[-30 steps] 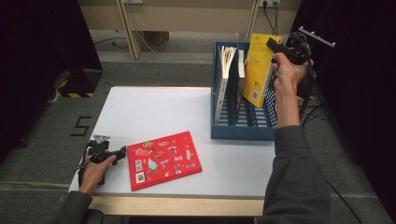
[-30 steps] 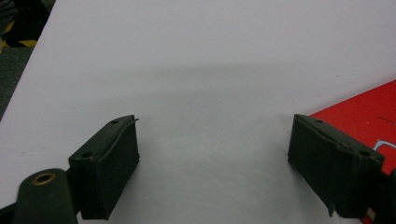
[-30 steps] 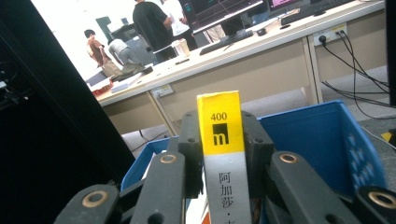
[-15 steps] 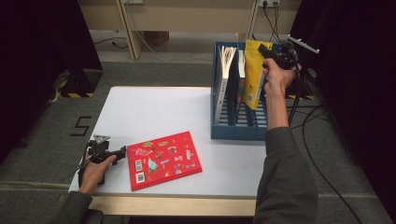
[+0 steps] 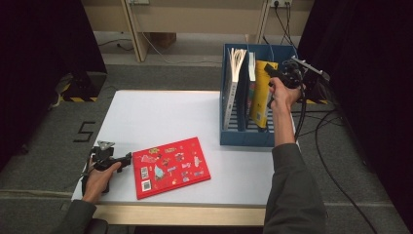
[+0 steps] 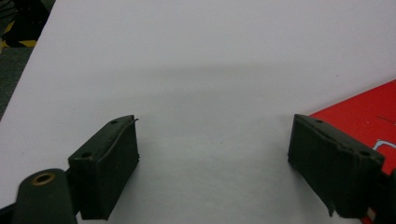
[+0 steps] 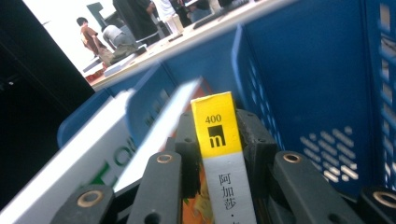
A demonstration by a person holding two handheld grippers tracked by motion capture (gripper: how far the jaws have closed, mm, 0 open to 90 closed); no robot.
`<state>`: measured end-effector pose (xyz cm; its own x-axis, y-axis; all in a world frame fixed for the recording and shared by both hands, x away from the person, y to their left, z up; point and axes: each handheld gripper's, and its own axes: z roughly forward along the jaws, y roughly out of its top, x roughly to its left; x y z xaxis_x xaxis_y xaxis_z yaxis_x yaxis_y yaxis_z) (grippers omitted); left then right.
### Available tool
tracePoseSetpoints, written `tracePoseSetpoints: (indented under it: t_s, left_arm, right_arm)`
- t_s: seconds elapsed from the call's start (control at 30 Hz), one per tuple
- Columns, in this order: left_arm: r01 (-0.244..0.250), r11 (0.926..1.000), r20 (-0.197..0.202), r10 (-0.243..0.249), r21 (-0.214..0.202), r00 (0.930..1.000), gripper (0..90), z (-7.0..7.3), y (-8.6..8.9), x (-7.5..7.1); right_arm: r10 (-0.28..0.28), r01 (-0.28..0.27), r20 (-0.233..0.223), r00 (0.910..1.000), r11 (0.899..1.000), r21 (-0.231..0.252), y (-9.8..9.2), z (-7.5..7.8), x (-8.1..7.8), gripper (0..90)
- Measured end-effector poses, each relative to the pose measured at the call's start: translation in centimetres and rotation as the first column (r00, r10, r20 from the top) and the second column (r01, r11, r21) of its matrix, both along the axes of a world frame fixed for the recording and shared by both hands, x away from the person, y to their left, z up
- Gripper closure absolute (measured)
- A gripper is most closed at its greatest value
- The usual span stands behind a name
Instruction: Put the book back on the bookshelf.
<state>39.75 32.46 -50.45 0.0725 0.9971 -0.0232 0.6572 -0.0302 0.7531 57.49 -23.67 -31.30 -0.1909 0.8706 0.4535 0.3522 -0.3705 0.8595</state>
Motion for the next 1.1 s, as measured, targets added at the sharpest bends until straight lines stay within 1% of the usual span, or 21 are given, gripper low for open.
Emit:
tracePoseSetpoints:
  t_s: [0.03,0.1,0.13,0.23,0.27,0.33,0.4,0.63,0.73,0.77,0.93,1.03,1.1]
  left_arm:
    - [0.0,1.0,0.0,0.0,0.001,1.0,15.0,0.0,0.0,0.0]
    - [0.0,1.0,0.0,0.0,-0.001,1.0,15.0,0.0,0.0,0.0]
    - [0.0,1.0,0.0,0.0,-0.001,1.0,15.0,0.0,0.0,0.0]
    - [0.0,1.0,0.0,0.0,-0.001,1.0,15.0,0.0,0.0,0.0]
    - [0.0,1.0,0.0,0.0,-0.002,1.0,15.0,0.0,0.0,0.0]
    - [0.0,1.0,0.0,0.0,0.0,1.0,15.0,0.0,0.0,0.0]
    - [0.001,1.0,-0.001,-0.001,0.002,1.0,15.0,0.0,0.0,0.0]
    - [0.0,1.0,0.0,0.0,0.001,1.0,14.9,0.0,0.0,0.0]
    - [0.0,1.0,0.0,0.0,0.001,1.0,15.0,0.0,0.0,0.0]
    - [0.001,1.0,-0.001,-0.001,0.001,1.0,15.0,0.0,0.0,0.0]
    - [0.001,1.0,-0.001,-0.001,0.002,1.0,14.9,0.0,0.0,0.0]
    - [0.0,1.0,0.0,0.0,0.004,1.0,14.9,0.0,0.0,0.0]
    - [0.0,1.0,0.0,0.0,0.004,1.0,14.9,0.0,0.0,0.0]
  right_arm:
    - [0.005,-0.005,-0.005,1.0,1.0,-0.006,0.0,-0.4,0.1,72.1]
    - [0.006,-0.006,-0.014,0.9999,1.0,0.006,0.2,-1.3,0.1,71.5]
    - [0.01,-0.01,-0.005,0.9999,1.0,0.01,0.2,-1.4,0.0,71.4]
    - [0.024,-0.024,-0.002,0.9997,0.999,-0.021,0.3,-1.4,-0.3,70.3]
    - [0.035,-0.035,-0.009,0.9993,0.999,-0.018,0.3,-1.4,-0.5,69.9]
    - [0.053,-0.054,-0.009,0.9985,0.998,-0.036,0.2,-1.3,-0.9,69.6]
    - [0.065,-0.065,-0.01,0.9979,0.997,-0.032,0.1,-1.3,-1.5,69.2]
    - [0.106,-0.106,-0.012,0.9943,0.993,-0.046,0.0,-1.4,-2.9,68.0]
    - [0.116,-0.116,-0.013,0.9931,0.993,-0.026,-0.1,-1.7,-3.5,66.3]
    - [0.122,-0.122,-0.01,0.9925,0.992,-0.027,-0.1,-1.8,-3.7,66.1]
    - [0.156,-0.156,0.004,0.9878,0.987,-0.041,-0.2,-2.2,-5.2,64.4]
    - [0.176,-0.175,0.012,0.9844,0.983,-0.064,-0.3,-2.4,-6.1,63.7]
    - [0.192,-0.192,0.006,0.9813,0.98,-0.059,-0.3,-2.7,-6.9,61.8]
